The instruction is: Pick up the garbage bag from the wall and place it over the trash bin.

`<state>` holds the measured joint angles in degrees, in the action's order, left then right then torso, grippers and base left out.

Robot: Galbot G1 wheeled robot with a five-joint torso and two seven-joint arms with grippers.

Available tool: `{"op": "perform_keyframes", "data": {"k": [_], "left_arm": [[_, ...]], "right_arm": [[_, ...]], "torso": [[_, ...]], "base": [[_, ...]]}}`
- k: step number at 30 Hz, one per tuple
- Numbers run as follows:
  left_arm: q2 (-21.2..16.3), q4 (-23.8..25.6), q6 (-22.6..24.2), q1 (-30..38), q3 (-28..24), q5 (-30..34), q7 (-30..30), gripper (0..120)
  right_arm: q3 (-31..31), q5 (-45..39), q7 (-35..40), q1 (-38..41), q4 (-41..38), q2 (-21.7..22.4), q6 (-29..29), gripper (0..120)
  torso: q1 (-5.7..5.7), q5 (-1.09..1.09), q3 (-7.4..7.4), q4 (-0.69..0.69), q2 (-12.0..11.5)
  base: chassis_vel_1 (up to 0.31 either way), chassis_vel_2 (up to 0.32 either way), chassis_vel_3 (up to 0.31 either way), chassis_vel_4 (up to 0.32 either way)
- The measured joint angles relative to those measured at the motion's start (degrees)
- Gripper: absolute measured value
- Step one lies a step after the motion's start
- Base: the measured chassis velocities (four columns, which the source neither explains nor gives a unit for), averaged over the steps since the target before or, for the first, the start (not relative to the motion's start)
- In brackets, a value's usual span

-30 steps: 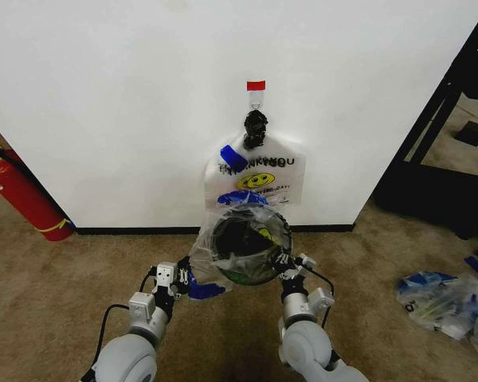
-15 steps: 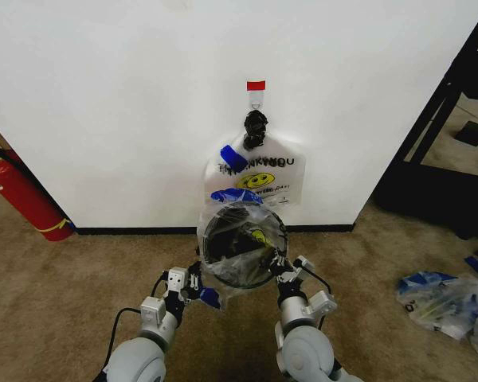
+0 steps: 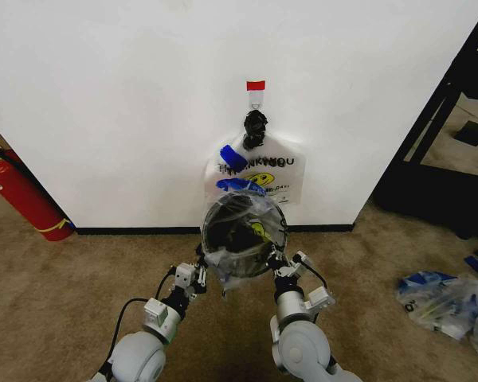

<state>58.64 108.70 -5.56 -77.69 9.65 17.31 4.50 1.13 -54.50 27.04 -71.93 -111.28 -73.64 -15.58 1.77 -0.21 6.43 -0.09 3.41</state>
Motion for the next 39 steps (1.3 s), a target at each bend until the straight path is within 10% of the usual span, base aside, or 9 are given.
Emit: {"op": "perform_keyframes", "data": {"k": [13, 39], "left_arm": [[-1.07, 1.04, 2.06, -1.19, 0.16, -4.98, 4.73, 0], [-9.24, 6.86, 0.55, -13.45, -2.99, -7.61, 6.04, 93]], "right_arm": [[-0.09, -0.34, -0.76, 0.74, 0.62, -0.45, -0.41, 0], [-0.59, -2.7, -1.89, 4.4, 7.33, -3.42, -1.43, 0]], "torso": [[0.0, 0.0, 0.0, 0.0, 0.0], [0.0, 0.01, 0.0, 0.01, 0.0]], "base": [[0.0, 0.0, 0.0, 0.0], [0.0, 0.0, 0.0, 0.0]]}}
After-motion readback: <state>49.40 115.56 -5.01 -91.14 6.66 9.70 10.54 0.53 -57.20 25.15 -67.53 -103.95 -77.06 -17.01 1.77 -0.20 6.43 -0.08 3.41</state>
